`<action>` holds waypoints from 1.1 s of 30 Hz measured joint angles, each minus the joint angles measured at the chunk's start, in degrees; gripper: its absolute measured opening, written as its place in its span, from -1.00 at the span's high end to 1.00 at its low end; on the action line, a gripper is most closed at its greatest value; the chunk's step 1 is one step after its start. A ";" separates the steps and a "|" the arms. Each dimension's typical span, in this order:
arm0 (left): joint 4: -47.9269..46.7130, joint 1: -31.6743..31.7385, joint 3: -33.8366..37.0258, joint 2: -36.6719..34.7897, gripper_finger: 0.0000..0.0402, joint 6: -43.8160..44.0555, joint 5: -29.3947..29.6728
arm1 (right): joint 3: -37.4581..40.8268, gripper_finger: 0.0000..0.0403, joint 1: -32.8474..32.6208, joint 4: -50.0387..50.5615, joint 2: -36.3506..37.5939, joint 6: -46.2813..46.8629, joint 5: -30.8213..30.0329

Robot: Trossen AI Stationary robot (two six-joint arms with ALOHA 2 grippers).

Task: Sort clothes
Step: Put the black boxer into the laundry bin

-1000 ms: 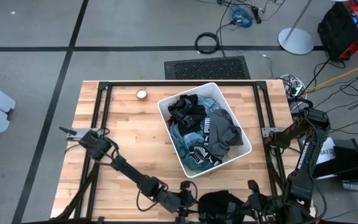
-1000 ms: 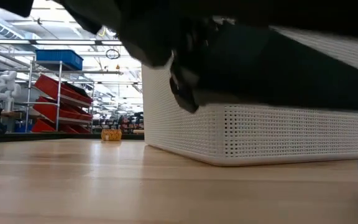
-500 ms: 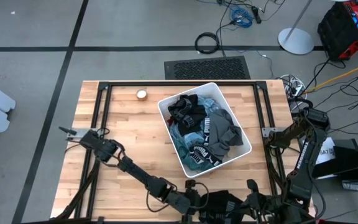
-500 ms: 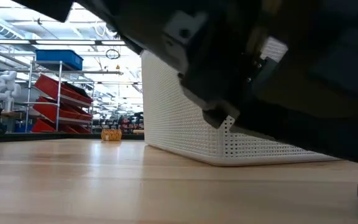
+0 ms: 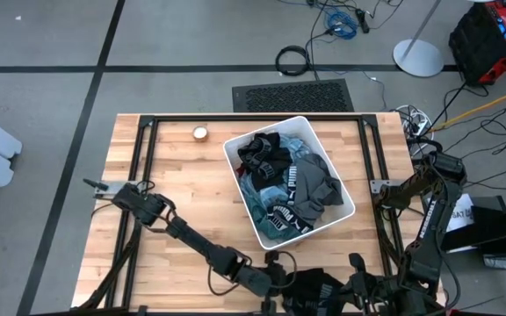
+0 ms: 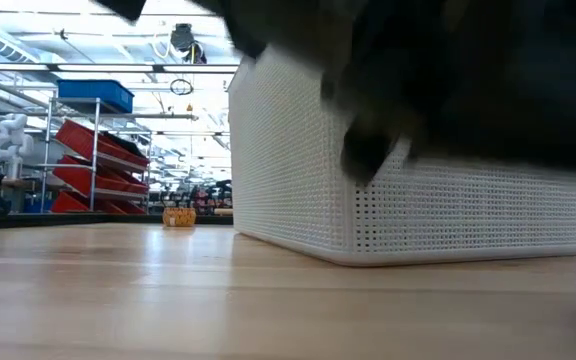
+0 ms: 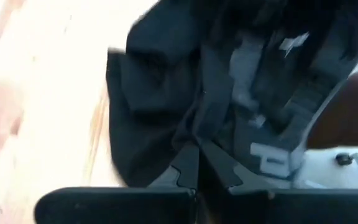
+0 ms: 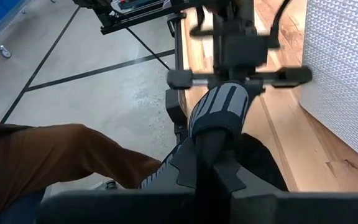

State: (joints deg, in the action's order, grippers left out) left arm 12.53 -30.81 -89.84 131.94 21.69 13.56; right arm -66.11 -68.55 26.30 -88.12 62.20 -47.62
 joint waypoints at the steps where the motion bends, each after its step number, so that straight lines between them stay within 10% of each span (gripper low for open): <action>1: 0.48 0.00 0.02 -0.65 0.97 -0.21 0.08 | 0.00 1.00 0.00 0.07 -0.09 0.14 0.00; 17: 4.54 -0.39 -0.02 -9.77 0.99 -10.06 6.49 | -0.02 0.90 10.24 -5.11 -4.31 -11.43 1.60; 33: 4.76 -0.33 0.00 -9.77 1.00 -10.45 6.93 | -0.02 0.05 15.08 -8.60 -10.74 -20.90 2.84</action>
State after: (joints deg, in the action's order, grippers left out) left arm 17.29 -31.14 -89.84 122.17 11.25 20.49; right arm -66.13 -53.48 17.71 -98.85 41.31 -44.78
